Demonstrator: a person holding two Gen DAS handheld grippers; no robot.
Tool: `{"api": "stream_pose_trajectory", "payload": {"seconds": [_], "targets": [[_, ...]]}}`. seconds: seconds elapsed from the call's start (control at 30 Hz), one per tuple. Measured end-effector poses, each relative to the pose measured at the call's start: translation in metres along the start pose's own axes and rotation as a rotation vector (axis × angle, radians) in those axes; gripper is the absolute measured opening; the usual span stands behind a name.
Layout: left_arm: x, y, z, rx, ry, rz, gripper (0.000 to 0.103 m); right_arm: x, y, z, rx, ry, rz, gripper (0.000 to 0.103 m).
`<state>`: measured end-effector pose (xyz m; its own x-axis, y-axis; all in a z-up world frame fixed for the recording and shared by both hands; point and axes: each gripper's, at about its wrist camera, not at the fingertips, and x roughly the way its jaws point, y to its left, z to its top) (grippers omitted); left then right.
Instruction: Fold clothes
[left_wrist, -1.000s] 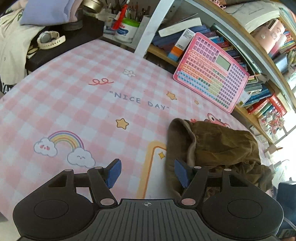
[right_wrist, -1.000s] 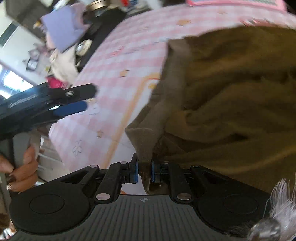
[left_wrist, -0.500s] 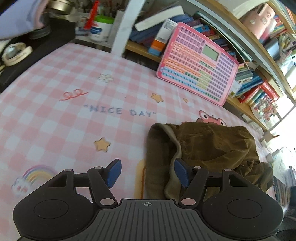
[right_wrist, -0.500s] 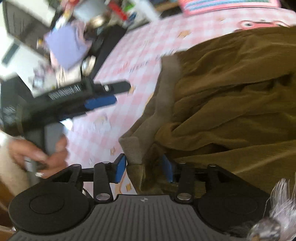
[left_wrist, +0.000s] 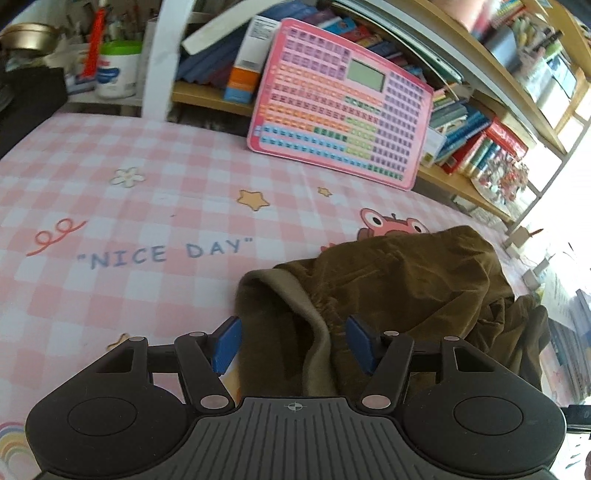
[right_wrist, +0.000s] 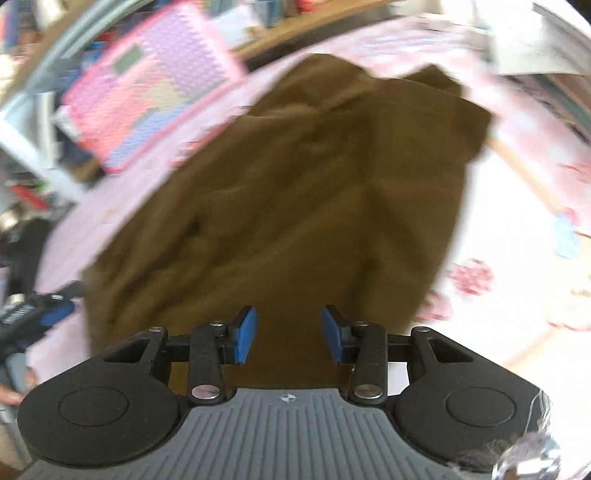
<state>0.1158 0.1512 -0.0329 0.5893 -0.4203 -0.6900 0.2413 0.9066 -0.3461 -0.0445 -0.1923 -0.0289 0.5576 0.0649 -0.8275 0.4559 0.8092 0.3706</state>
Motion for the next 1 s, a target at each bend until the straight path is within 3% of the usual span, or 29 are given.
{"api": "stream_pose_trajectory", "payload": {"seconds": [0.03, 0.17, 0.2, 0.23, 0.37, 0.47, 0.6, 0.73, 0.8, 0.93, 1.0], "targets": [[0.003, -0.002, 0.0, 0.009, 0.008, -0.011, 0.048, 0.0, -0.001, -0.002, 0.011, -0.002, -0.008, 0.038], [0.019, -0.002, 0.0, 0.017, 0.048, -0.028, 0.029, 0.002, -0.004, -0.011, 0.046, -0.012, -0.038, 0.039], [0.022, -0.001, 0.0, 0.011, 0.048, -0.029, 0.019, 0.002, -0.001, -0.01, 0.038, -0.013, -0.045, 0.039], [0.022, 0.001, 0.001, 0.005, 0.044, -0.05, 0.002, 0.002, 0.003, -0.01, 0.029, -0.013, -0.051, 0.039], [0.004, 0.019, 0.016, -0.037, -0.063, -0.085, 0.002, 0.008, 0.014, -0.011, -0.006, 0.0, -0.066, 0.04], [-0.012, 0.056, 0.036, -0.137, -0.159, -0.004, 0.002, 0.015, 0.027, -0.012, -0.029, 0.026, -0.039, 0.038], [-0.008, 0.09, 0.044, -0.134, -0.153, 0.126, 0.003, 0.032, 0.068, -0.019, -0.16, 0.069, 0.031, 0.038], [0.003, 0.11, 0.037, -0.125, -0.085, 0.177, 0.016, 0.043, 0.106, -0.029, -0.335, 0.076, 0.02, 0.046], [-0.009, 0.115, 0.033, -0.169, -0.12, 0.181, 0.025, 0.045, 0.114, -0.032, -0.386, 0.075, 0.009, 0.051], [-0.047, 0.124, 0.022, -0.256, -0.247, 0.168, 0.025, 0.046, 0.117, -0.035, -0.432, 0.069, -0.004, 0.052], [-0.058, 0.128, 0.018, -0.277, -0.262, 0.156, 0.025, 0.047, 0.115, -0.034, -0.422, 0.071, 0.0, 0.053]]}}
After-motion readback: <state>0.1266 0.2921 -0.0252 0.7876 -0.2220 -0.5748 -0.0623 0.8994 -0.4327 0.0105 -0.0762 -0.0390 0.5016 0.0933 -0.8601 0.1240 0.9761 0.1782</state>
